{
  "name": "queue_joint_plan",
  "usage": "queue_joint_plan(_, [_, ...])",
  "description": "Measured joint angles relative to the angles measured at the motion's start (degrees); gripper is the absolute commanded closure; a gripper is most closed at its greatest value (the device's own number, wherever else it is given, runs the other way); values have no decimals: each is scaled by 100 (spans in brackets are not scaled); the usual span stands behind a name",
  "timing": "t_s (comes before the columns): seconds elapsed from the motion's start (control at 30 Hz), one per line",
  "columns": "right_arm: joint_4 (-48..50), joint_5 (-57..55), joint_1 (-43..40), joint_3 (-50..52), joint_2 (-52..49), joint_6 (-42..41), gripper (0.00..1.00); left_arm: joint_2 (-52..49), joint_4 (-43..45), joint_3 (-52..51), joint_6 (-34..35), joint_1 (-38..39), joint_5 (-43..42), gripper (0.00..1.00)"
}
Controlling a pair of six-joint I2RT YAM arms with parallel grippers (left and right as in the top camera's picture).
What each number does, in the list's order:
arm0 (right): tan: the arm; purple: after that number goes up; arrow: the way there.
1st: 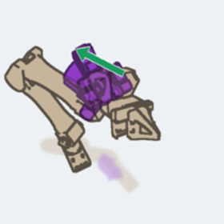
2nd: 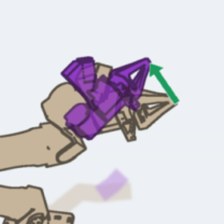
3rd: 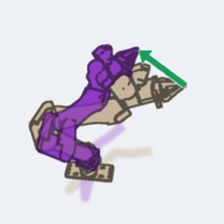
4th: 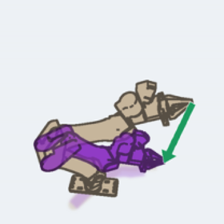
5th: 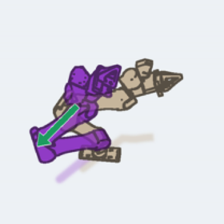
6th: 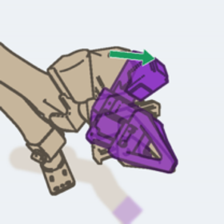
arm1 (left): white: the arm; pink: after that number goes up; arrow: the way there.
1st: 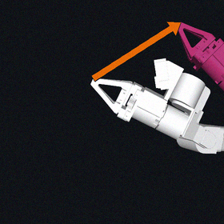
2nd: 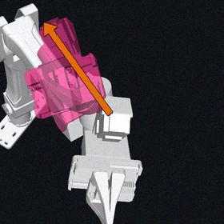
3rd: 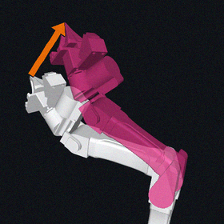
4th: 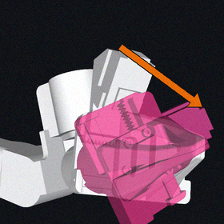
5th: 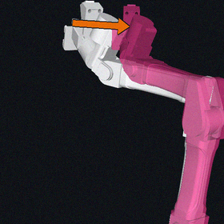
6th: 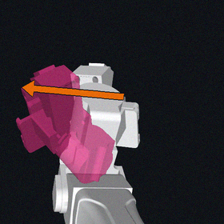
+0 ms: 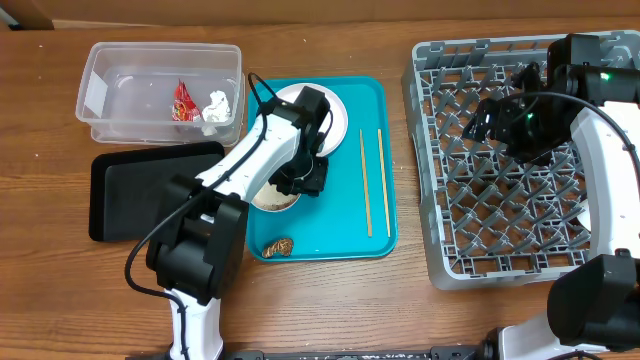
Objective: Sort waste into correct bins and load items into the dishwasher
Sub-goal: 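Reach the left gripper to the pink rice bowl and grasp its rim, then lift the pink rice bowl and carry it left over the black tray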
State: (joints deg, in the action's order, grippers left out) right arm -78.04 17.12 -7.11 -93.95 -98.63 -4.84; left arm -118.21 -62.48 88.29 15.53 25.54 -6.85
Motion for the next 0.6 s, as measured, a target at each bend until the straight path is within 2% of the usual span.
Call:
queue_joint_plan(0.27, [-2, 0, 0, 0, 0, -2, 9, 0, 35, -9, 48, 0, 4, 96])
queue_joint_plan(0.6, [-46, 0, 0, 0, 0, 0, 9, 13, -160, 55, 46, 0, 142, 96])
